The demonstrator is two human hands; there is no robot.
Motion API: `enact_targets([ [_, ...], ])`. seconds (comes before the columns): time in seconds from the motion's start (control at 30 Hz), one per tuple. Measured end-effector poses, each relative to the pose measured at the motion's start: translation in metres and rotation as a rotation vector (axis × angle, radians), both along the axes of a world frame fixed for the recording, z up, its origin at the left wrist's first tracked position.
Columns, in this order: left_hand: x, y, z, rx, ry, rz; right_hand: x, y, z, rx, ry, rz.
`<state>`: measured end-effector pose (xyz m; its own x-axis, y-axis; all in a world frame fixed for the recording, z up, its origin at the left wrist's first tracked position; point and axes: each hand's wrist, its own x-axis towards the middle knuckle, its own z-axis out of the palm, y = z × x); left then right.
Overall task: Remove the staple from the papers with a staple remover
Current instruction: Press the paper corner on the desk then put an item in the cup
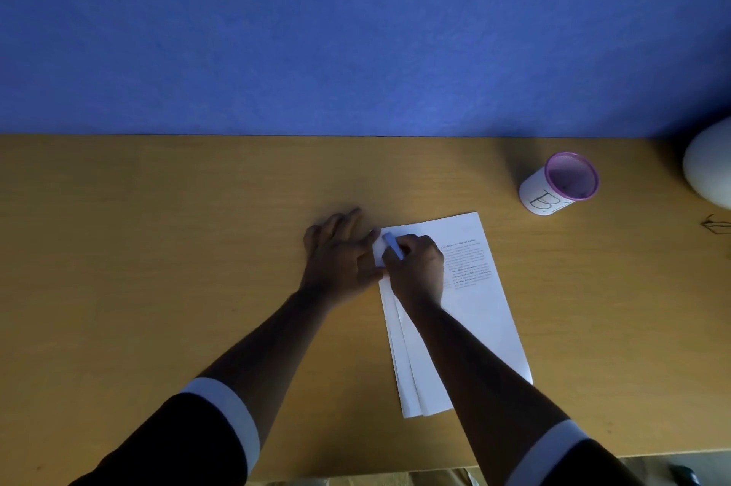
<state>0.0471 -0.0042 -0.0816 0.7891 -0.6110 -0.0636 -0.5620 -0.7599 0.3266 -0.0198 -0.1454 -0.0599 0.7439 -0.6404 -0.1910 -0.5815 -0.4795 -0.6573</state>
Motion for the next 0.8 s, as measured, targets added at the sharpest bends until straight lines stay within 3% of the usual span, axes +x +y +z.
enact_targets([
  [0.17,0.0010,-0.0006,-0.0023,-0.003,0.006,0.016,-0.0001,0.0062,0.0035,-0.016,0.018,0.039],
  [0.43,0.0015,-0.0009,-0.0031,-0.018,-0.014,0.030,-0.0032,0.0053,0.0029,0.012,-0.017,-0.102],
  [0.8,0.0032,-0.0026,0.0008,-0.009,-0.004,0.022,-0.0003,0.0040,-0.0018,-0.050,-0.039,-0.023],
])
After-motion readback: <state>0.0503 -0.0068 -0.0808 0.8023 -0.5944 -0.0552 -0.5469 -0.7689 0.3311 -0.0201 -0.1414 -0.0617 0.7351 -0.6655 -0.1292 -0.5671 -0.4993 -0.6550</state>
